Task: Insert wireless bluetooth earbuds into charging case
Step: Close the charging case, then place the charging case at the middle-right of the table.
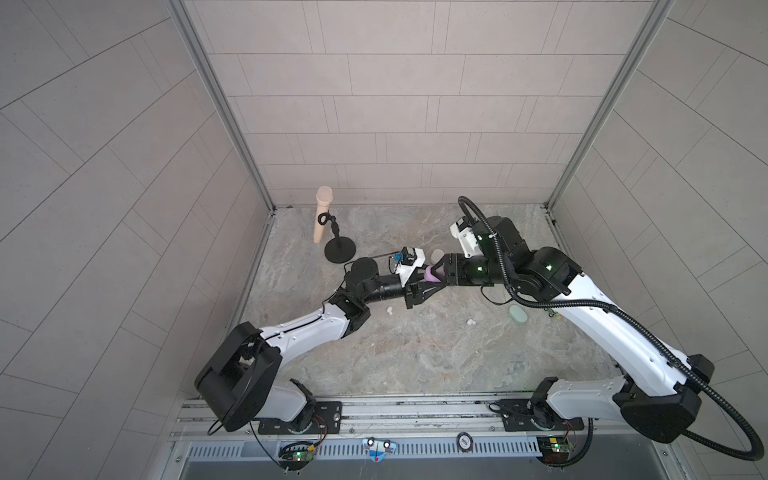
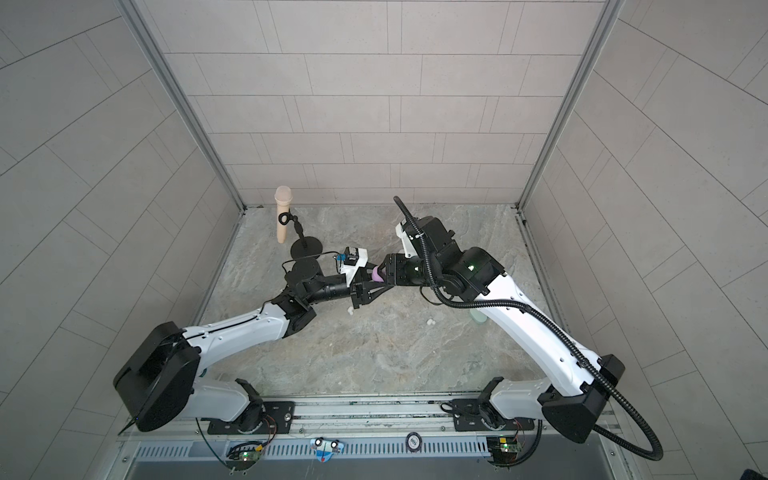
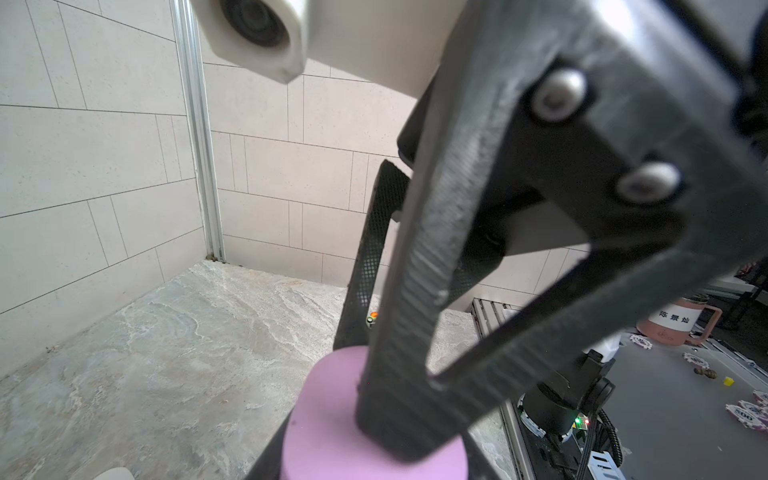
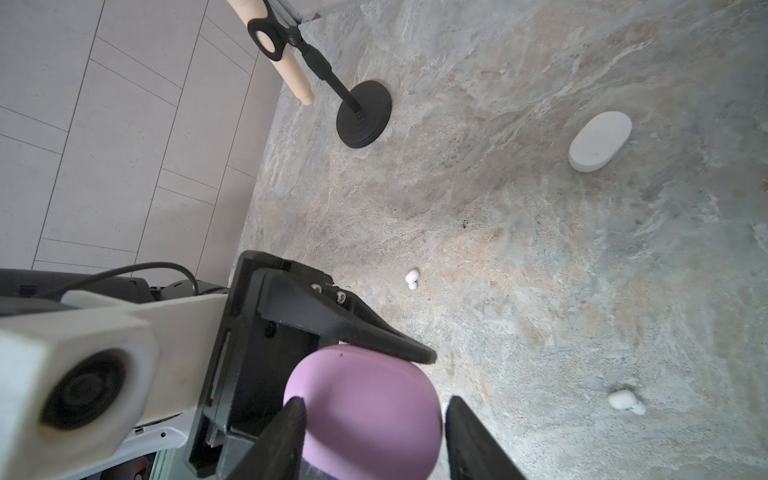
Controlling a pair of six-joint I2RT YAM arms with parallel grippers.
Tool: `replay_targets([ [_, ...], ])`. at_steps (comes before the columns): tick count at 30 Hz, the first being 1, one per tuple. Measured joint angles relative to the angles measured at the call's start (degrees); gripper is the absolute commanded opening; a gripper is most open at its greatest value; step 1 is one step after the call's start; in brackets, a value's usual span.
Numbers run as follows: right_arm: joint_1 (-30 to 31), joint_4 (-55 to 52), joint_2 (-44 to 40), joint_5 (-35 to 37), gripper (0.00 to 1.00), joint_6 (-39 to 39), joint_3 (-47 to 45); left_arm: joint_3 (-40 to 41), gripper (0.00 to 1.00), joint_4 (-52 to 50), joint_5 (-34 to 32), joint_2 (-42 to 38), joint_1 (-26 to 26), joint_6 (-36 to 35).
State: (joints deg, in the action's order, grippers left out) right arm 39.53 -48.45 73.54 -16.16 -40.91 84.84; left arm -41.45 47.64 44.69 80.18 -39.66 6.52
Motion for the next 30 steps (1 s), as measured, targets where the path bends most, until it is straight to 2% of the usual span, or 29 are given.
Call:
replay_targets([
  [4, 0.74, -0.74, 0.96, 0.44, 0.75, -0.17, 1.27, 0.00, 0.20, -0.09, 0.00, -0.11, -0.02, -0.11],
  [10, 1.53, -1.51, 3.58, 1.36, 0.74, -0.15, 3.39, 0.02, 0.21, -0.24, -0.04, -0.15, 0.00, -0.15],
  [18, 1.84, -3.58, 5.99, 1.64, 0.64, 0.02, 4.37, 0.04, 0.21, -1.70, -0.20, -0.61, -0.02, -0.85],
  [25, 1.99, -4.44, 6.29, 1.57, 0.47, 0.20, 4.63, 0.17, 0.21, -2.19, -0.15, -0.72, -0.02, -1.03],
  [30, 1.99, -4.59, 6.32, 1.60, 0.43, 0.15, 4.63, 0.22, 0.28, -2.54, -0.17, -0.81, -0.02, -1.03],
])
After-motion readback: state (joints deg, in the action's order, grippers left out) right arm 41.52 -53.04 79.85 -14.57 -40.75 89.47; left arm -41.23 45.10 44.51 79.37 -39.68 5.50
